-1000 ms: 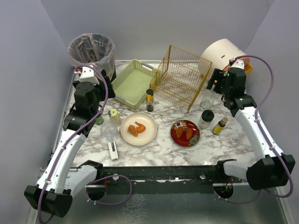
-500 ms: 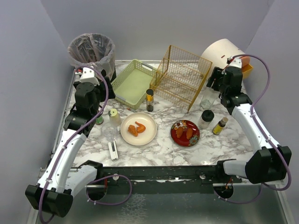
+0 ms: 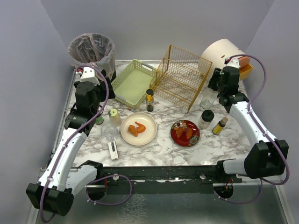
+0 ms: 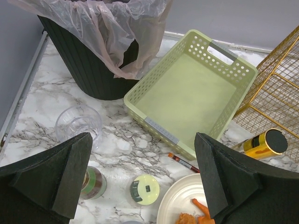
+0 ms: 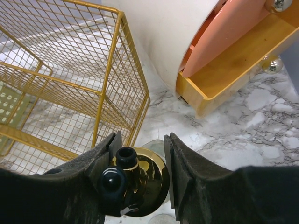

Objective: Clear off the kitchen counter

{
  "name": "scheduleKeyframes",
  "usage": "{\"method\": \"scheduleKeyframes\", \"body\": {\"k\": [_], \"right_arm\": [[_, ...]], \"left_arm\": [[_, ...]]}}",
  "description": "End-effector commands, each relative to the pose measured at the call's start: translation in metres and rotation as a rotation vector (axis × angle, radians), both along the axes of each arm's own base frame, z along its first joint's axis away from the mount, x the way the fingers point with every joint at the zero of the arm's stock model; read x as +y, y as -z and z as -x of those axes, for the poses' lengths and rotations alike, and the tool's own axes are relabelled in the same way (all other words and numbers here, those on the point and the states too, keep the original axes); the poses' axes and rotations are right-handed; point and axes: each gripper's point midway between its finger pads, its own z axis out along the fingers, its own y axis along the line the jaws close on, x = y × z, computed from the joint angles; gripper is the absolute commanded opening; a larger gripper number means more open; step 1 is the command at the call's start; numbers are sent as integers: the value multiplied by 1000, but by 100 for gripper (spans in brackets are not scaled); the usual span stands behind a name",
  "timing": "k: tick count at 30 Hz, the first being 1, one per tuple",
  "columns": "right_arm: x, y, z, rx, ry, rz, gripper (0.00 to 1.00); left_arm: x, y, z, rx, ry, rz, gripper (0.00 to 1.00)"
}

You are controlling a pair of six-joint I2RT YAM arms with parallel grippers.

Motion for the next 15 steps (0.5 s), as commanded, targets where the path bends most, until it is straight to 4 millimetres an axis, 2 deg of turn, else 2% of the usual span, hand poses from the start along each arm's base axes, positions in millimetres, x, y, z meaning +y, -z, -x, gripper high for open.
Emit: {"method": "scheduleKeyframes", "body": {"k": [1, 7, 10, 15], "right_arm": [[-11, 2, -5, -16, 43, 32, 44], [-15, -5, -4, -30, 59, 44, 24], [-18, -16, -1, -54, 75, 55, 18], [-25, -46, 6, -96, 85, 95, 1]], "left_arm": [[-1, 3, -1, 5, 18, -4, 99], [1, 7, -3, 16, 11, -7, 99], [1, 9, -4, 23, 12, -7, 99], [2, 11, -5, 29, 9, -2, 99]]}}
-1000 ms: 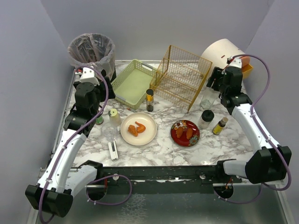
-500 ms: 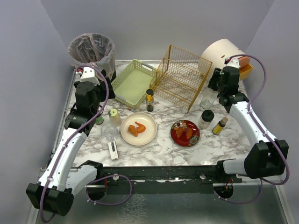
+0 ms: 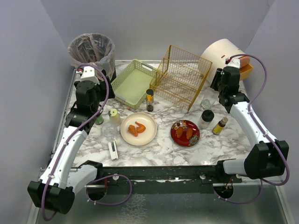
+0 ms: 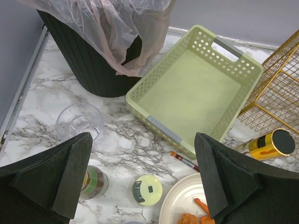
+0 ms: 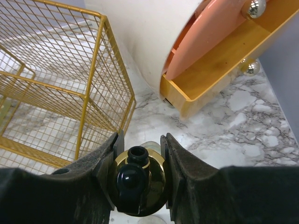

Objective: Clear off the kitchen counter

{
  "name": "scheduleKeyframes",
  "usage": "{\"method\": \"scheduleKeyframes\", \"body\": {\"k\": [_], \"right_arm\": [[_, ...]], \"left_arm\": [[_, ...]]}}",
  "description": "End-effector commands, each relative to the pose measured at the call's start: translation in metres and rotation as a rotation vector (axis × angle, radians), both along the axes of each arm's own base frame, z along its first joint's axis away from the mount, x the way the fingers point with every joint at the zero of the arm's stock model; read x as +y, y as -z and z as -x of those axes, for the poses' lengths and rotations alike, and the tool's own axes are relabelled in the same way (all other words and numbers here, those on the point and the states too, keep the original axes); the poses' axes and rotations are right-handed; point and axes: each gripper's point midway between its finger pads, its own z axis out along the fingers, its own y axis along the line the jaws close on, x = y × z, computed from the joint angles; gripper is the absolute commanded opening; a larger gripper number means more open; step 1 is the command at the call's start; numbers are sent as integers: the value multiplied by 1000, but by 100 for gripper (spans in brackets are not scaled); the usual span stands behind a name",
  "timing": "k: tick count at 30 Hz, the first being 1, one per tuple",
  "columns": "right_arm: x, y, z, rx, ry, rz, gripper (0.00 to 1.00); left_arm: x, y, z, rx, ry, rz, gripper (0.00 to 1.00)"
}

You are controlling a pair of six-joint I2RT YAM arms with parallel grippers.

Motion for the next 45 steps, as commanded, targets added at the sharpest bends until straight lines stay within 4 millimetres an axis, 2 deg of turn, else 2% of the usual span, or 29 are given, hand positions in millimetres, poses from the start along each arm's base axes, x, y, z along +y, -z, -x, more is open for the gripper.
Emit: {"method": "scheduleKeyframes", "body": {"k": [1, 7, 14, 20, 23, 27, 37, 45], "right_arm": [[-14, -50, 8, -96, 44, 54, 1], [-19, -109, 21, -189, 46, 90, 1], [-14, -174, 32, -281, 6, 80, 1], [1, -238, 38, -365, -71, 39, 0], [12, -261, 38, -407, -124, 10, 0], [22, -274, 26, -429, -167, -24, 1], [44, -268, -27, -410, -238, -81, 0], [62, -274, -49, -438, -318, -122, 0]], "left_arm": [[0, 4, -1, 7, 12, 1, 99], [2, 5, -2, 11, 4, 5, 99], [6, 6, -2, 12, -9, 6, 99], [8, 7, -3, 15, -18, 8, 99], [9, 7, -3, 16, -20, 9, 99], [10, 8, -3, 19, -22, 12, 99], [11, 11, -4, 29, -24, 14, 99], [11, 12, -3, 33, -24, 16, 99]]}}
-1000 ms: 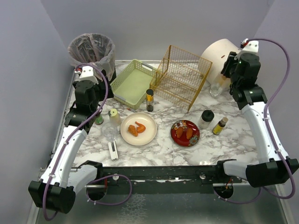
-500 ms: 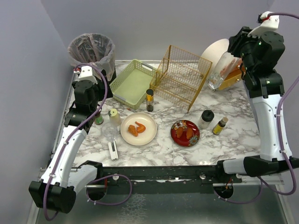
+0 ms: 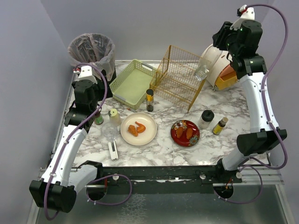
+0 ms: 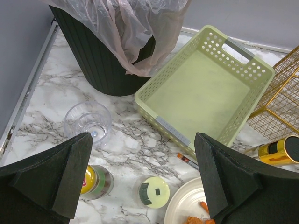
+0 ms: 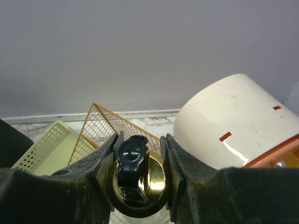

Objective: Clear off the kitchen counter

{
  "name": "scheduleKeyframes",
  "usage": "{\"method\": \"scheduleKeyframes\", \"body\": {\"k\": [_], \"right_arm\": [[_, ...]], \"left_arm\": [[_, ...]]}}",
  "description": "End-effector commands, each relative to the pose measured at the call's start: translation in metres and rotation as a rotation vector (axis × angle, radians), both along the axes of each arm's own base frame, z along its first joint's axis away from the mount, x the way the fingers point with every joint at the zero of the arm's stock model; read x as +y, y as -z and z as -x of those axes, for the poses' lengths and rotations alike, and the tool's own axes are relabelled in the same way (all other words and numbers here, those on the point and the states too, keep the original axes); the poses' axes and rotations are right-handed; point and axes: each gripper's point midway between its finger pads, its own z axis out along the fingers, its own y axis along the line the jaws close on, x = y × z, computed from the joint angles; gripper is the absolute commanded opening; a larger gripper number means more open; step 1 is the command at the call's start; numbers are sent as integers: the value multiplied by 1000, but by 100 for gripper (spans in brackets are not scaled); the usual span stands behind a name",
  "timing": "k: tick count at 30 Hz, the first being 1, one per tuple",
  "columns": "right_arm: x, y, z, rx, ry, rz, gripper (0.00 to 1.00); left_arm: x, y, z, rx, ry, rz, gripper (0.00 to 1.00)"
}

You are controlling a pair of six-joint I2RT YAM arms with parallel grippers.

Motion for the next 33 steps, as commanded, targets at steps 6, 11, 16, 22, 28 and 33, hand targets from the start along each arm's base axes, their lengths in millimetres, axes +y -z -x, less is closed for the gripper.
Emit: {"method": "scheduleKeyframes", "body": {"k": [6, 11, 16, 22, 28, 33], "right_arm": [[19, -61, -10, -211, -94, -71, 1], [22, -61, -31, -218, -98, -64, 0], [26, -63, -47, -226, -111, -56, 0], [23, -53, -62, -228, -102, -6, 1], [20, -46, -73, -237, -92, 54, 0], [16, -40, -77, -246, -80, 110, 1]], "left_arm": [[0, 8, -1, 23, 11, 18, 99], [2, 9, -1, 30, 7, 18, 99], [2, 11, -1, 34, 6, 20, 99], [3, 12, -2, 38, 5, 21, 99], [3, 14, -3, 45, 8, 24, 99], [5, 15, -4, 47, 5, 28, 99]]}}
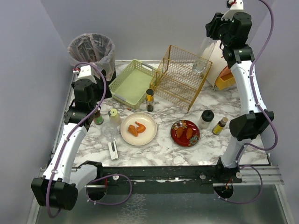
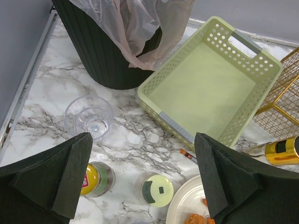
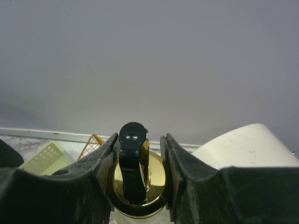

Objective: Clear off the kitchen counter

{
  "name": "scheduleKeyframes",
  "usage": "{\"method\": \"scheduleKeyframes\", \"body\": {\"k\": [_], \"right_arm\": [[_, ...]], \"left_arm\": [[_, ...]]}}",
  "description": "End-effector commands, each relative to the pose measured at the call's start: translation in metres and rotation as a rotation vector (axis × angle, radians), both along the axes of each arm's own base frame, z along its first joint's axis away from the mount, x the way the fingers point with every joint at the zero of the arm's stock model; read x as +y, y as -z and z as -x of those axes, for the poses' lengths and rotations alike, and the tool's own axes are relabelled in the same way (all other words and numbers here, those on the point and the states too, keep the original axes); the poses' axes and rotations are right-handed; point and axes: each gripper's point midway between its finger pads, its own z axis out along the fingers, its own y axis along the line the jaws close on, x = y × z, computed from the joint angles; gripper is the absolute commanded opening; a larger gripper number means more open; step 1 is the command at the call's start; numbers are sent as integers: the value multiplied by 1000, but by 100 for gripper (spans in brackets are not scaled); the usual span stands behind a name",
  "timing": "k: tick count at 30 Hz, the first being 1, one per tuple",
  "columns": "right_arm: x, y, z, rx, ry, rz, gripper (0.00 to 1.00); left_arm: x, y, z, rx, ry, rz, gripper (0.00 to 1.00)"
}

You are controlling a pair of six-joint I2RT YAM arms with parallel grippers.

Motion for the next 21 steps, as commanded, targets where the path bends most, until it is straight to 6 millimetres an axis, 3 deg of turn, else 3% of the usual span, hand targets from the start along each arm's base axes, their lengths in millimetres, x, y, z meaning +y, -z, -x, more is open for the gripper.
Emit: {"method": "scheduleKeyframes", "body": {"k": [1, 14, 21], "right_arm": [[-5, -32, -3, -141, 14, 65, 1], [-5, 9, -16, -96, 2, 143, 1], [19, 0, -14, -158, -146, 203, 0]], "left_arm": [[-1, 3, -1, 7, 11, 20, 99], [0, 6, -2, 16, 10, 22, 99], [0, 6, -2, 17, 11, 23, 99]]}}
